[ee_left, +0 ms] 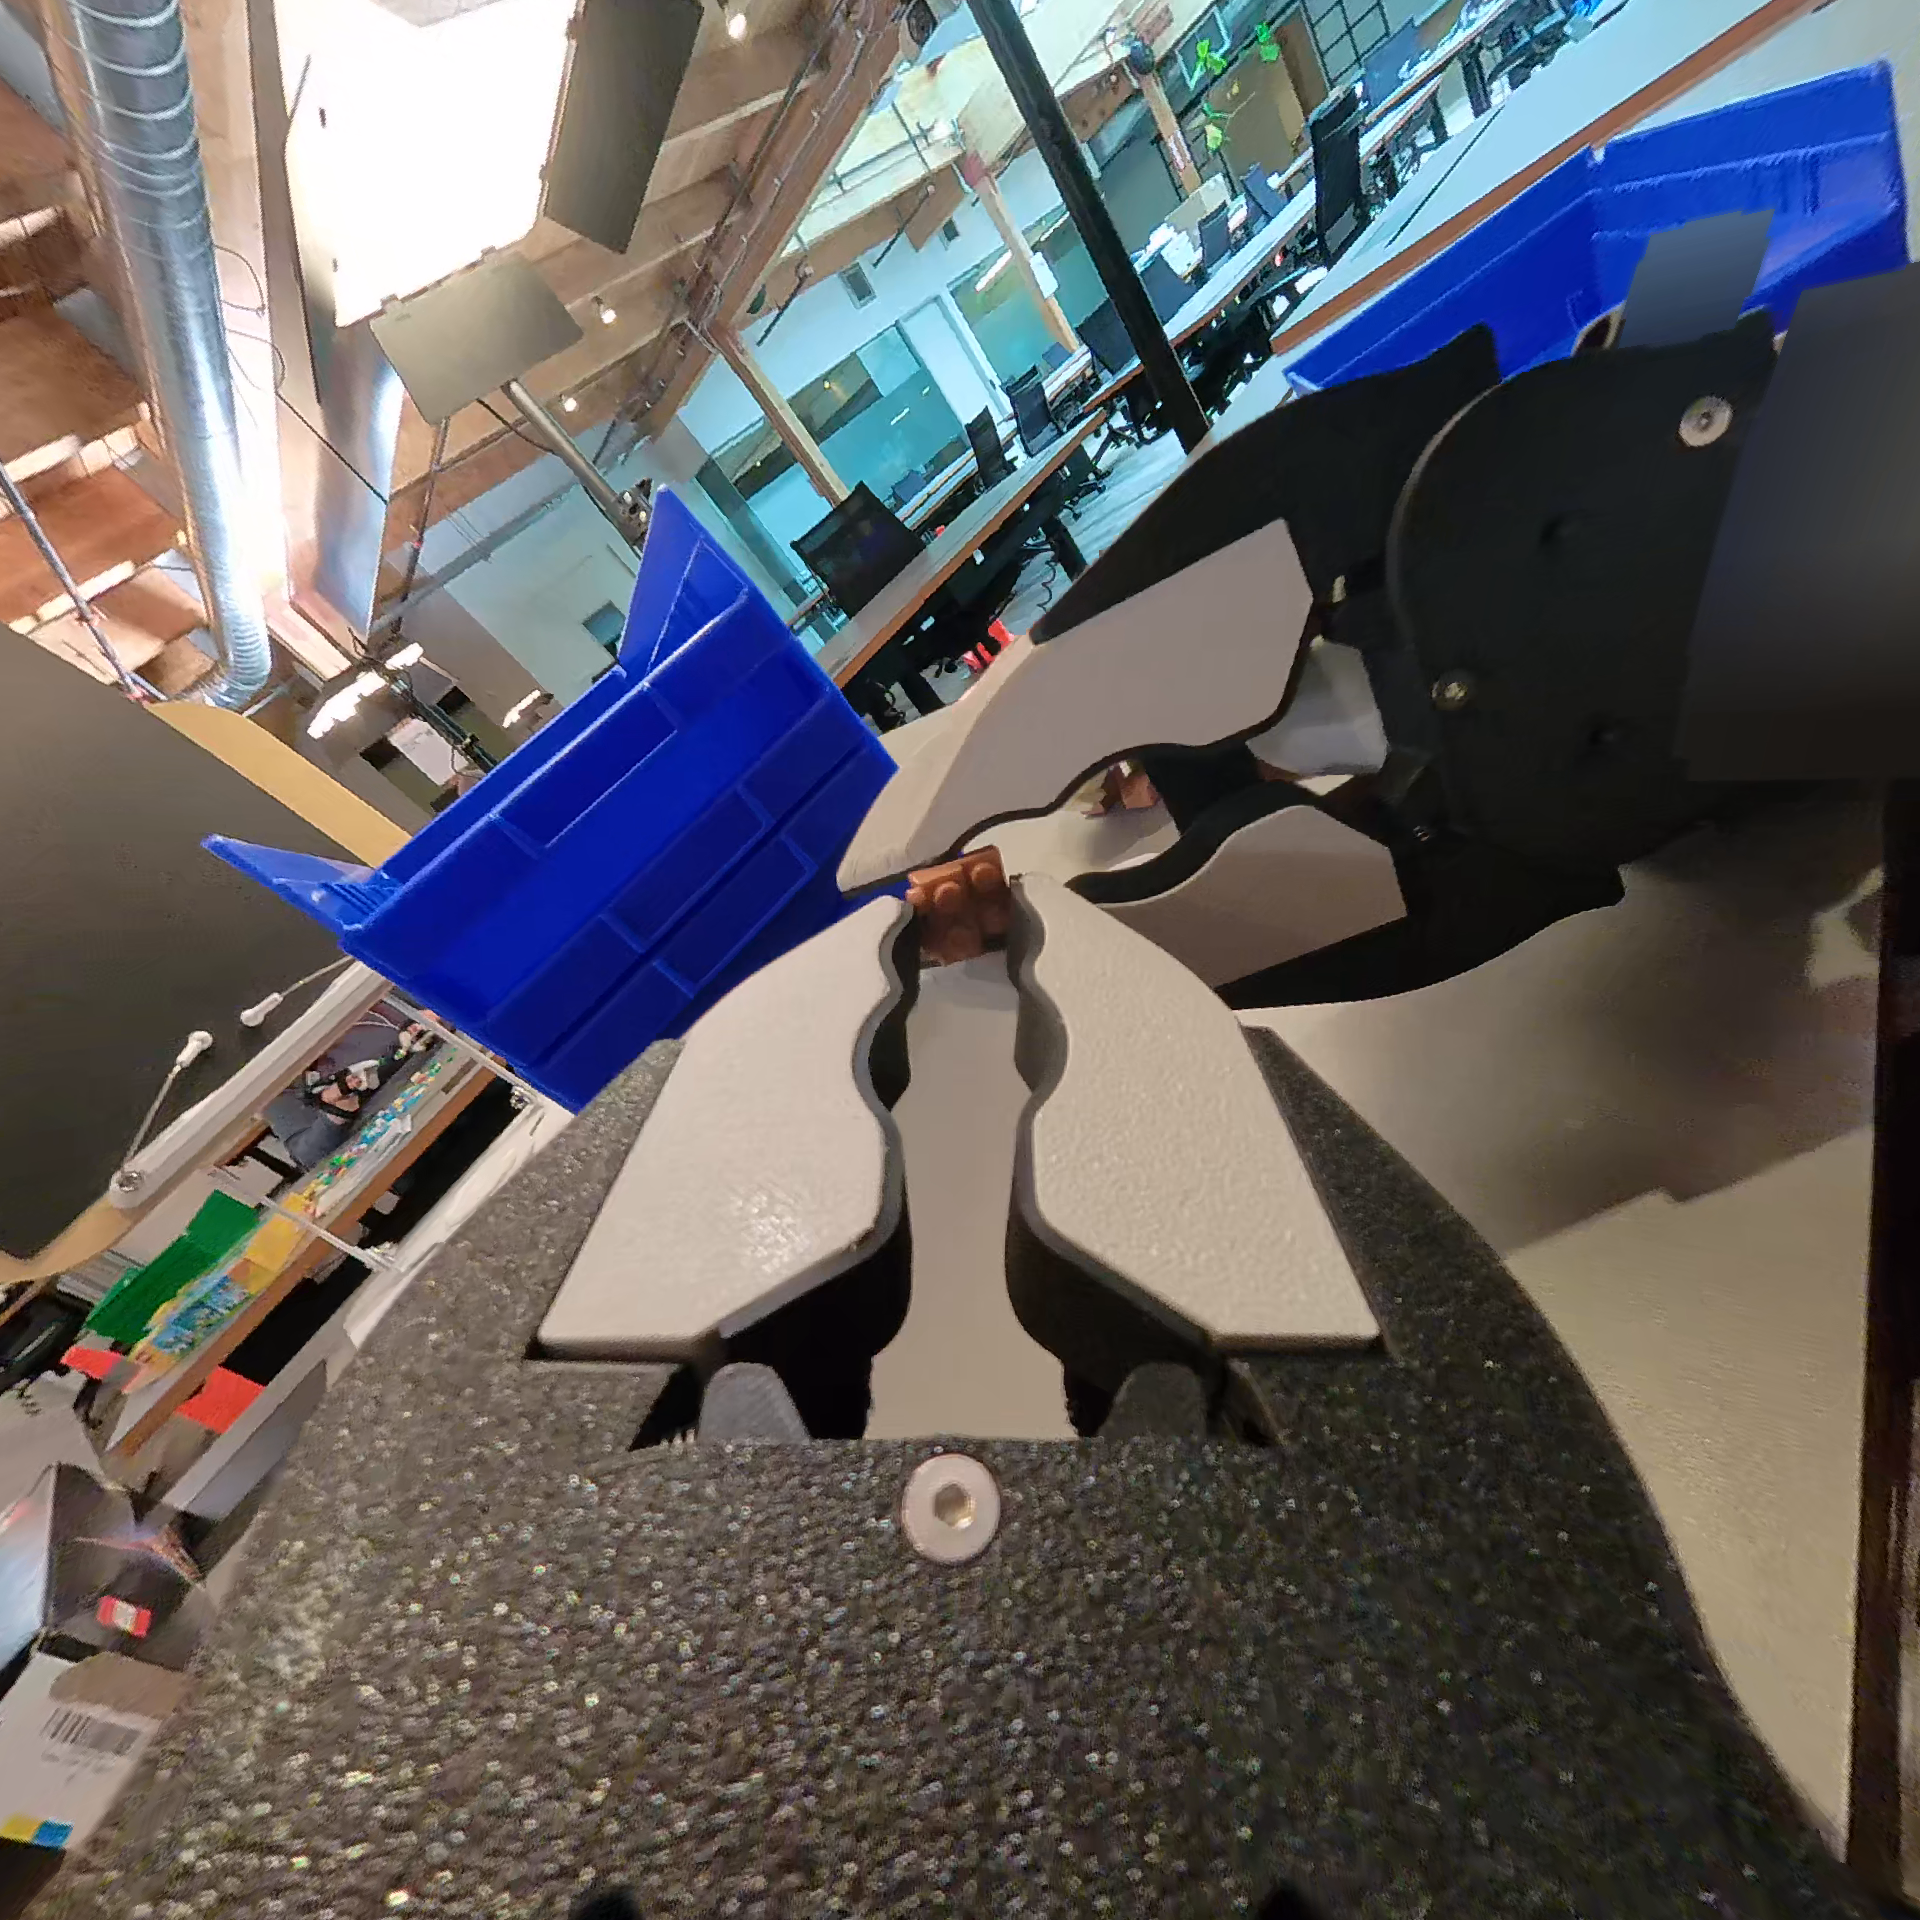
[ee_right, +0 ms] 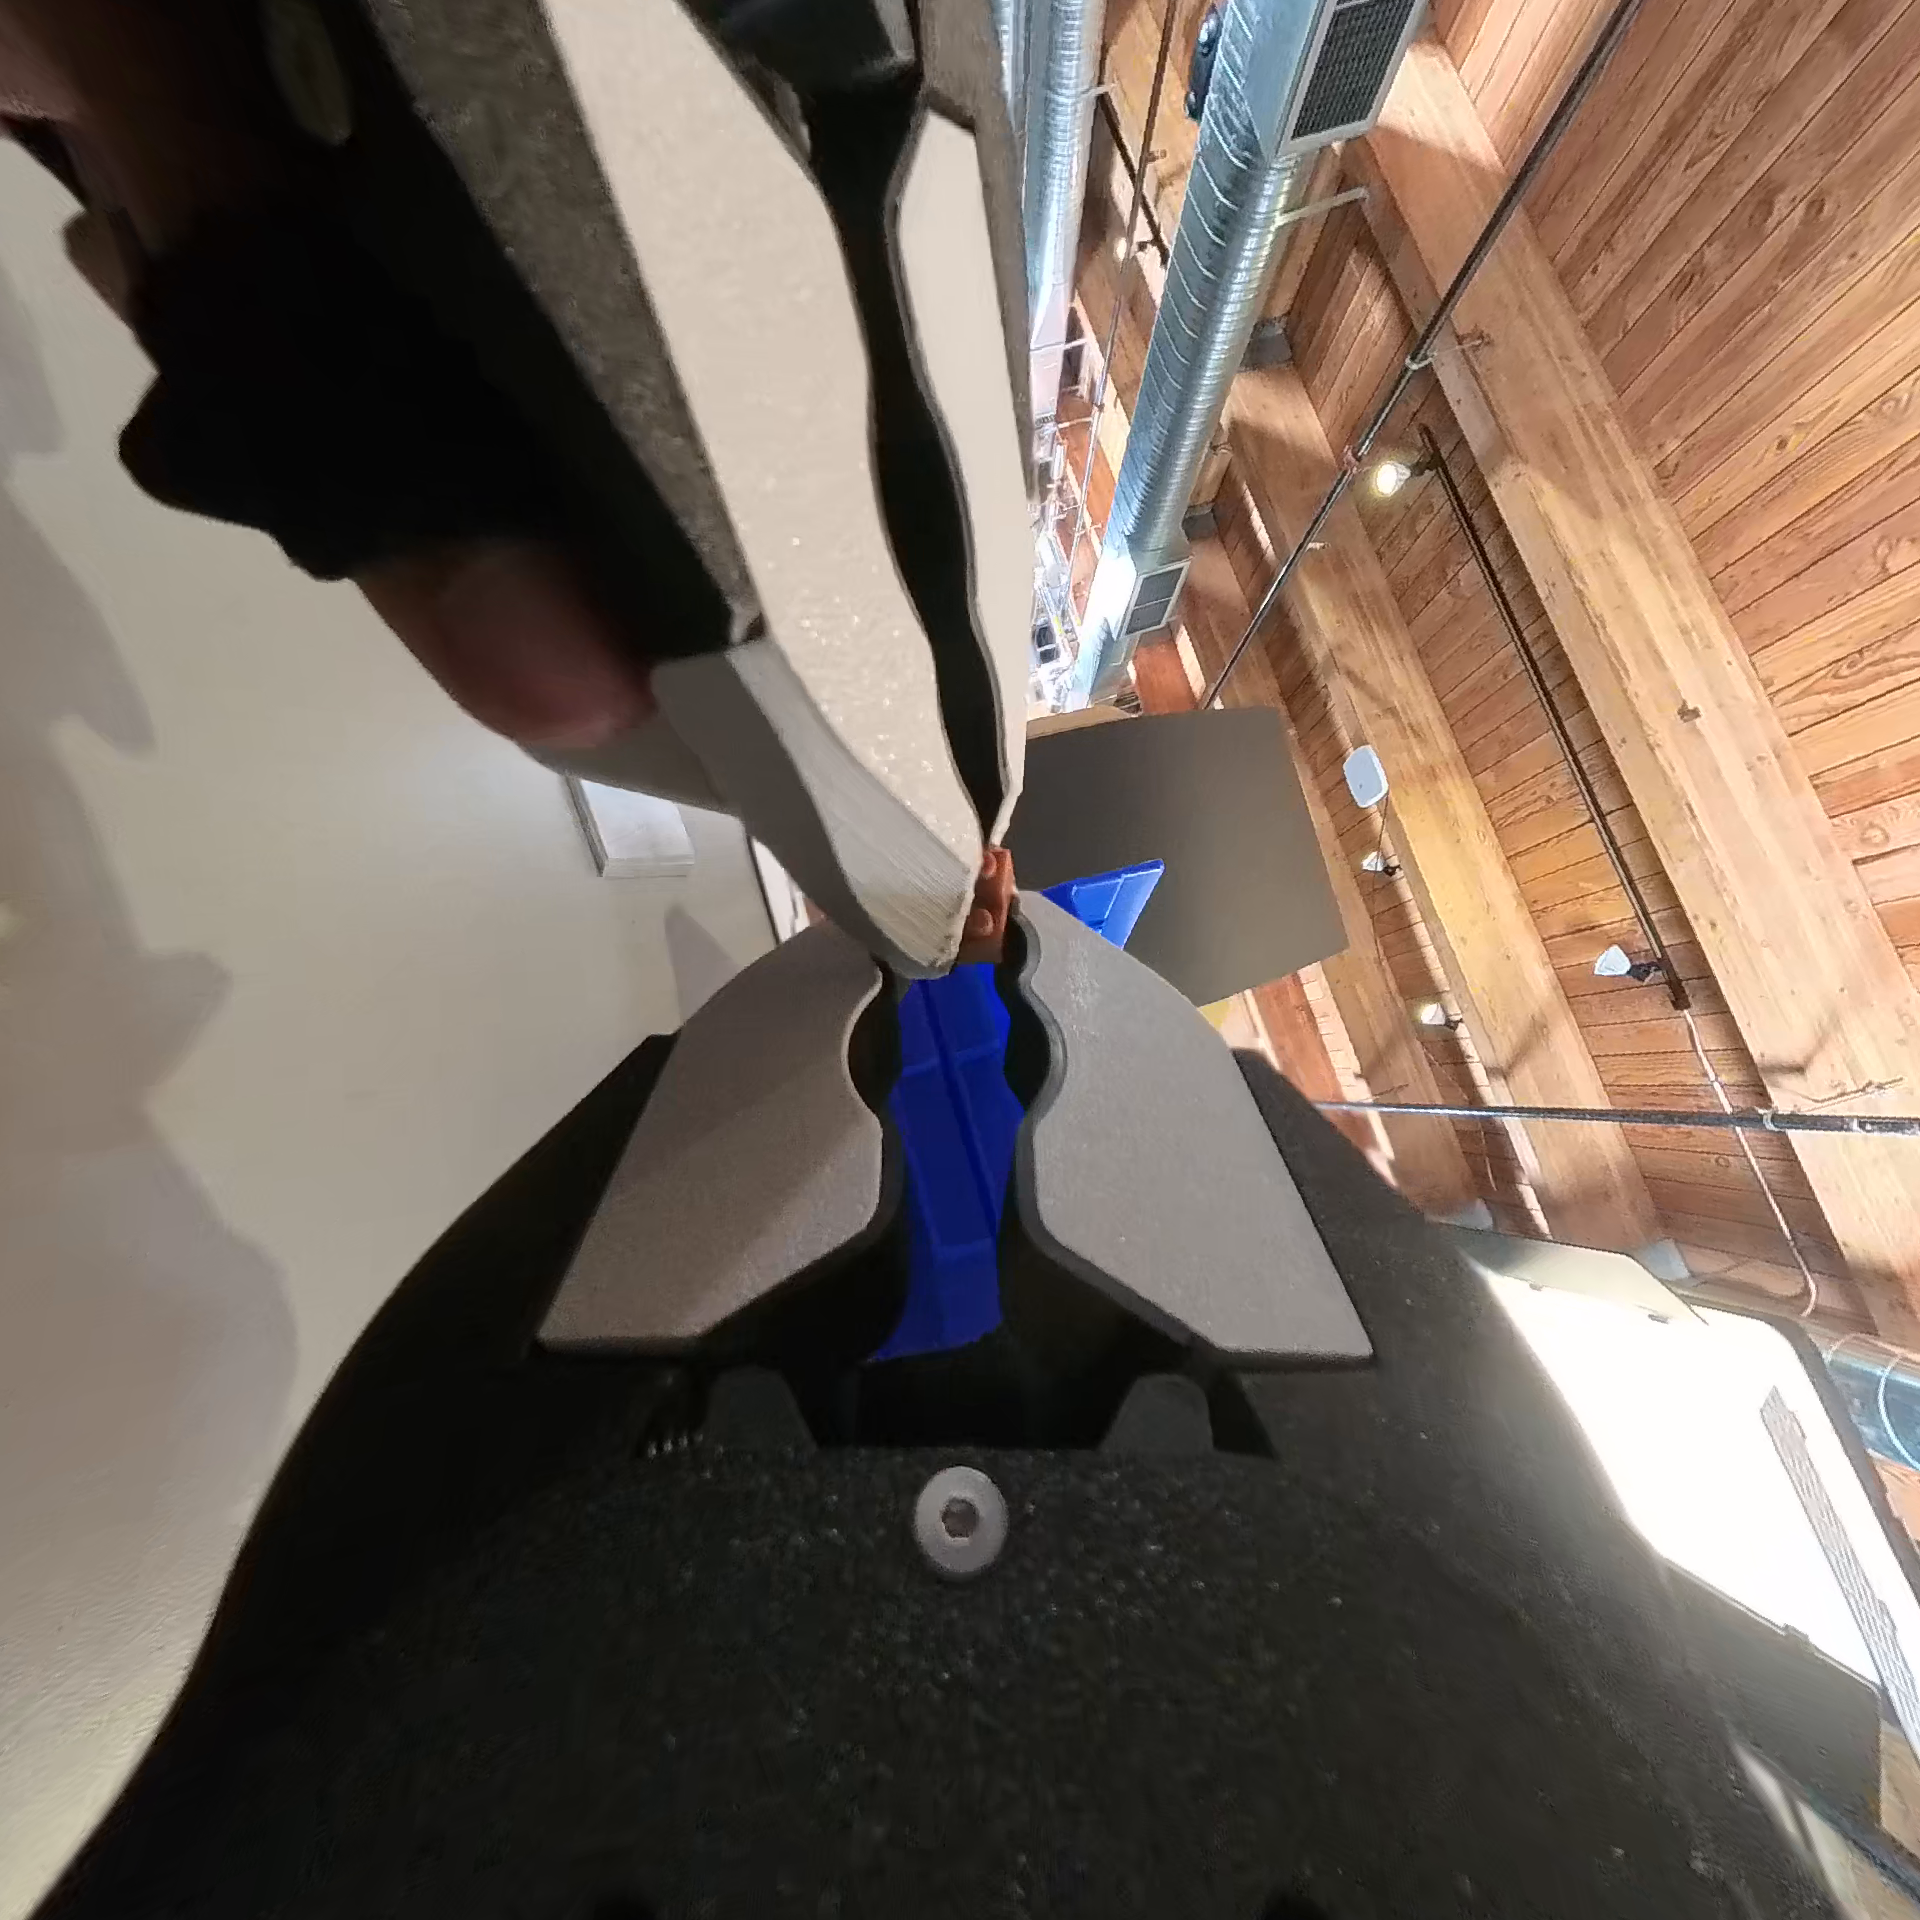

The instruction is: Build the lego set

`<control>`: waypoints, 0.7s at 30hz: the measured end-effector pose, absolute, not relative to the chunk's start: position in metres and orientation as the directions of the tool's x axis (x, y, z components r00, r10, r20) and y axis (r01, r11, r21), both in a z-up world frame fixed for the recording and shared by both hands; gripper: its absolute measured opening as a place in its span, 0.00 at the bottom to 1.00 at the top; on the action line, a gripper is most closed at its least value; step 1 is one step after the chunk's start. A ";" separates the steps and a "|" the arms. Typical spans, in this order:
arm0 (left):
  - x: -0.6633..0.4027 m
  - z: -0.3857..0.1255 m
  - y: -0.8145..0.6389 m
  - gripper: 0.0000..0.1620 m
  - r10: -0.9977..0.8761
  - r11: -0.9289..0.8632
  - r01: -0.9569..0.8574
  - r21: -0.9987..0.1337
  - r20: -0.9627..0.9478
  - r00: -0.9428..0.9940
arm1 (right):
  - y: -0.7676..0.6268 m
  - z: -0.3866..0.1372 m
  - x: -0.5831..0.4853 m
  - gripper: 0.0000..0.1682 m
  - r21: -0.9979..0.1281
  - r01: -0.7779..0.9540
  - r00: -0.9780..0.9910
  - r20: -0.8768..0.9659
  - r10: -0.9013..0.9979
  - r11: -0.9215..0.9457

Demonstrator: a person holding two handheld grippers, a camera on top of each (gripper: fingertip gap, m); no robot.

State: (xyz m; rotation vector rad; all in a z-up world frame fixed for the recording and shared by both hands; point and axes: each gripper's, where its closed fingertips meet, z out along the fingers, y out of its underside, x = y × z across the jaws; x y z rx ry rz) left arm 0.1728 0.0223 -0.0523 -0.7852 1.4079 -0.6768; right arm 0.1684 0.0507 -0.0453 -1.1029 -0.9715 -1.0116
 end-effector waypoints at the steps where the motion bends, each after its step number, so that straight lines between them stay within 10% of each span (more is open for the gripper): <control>1: 0.173 -0.052 0.022 0.10 -0.800 0.596 -0.043 -0.802 -0.597 0.062 | 0.050 -0.045 0.169 0.10 -0.241 0.960 0.262 0.955 -0.143 0.145; 21: 0.179 -0.055 0.023 0.07 -0.781 0.593 -0.080 -0.801 -0.597 0.186 | 0.054 -0.051 0.184 0.09 -0.332 0.943 0.323 0.932 -0.161 -0.027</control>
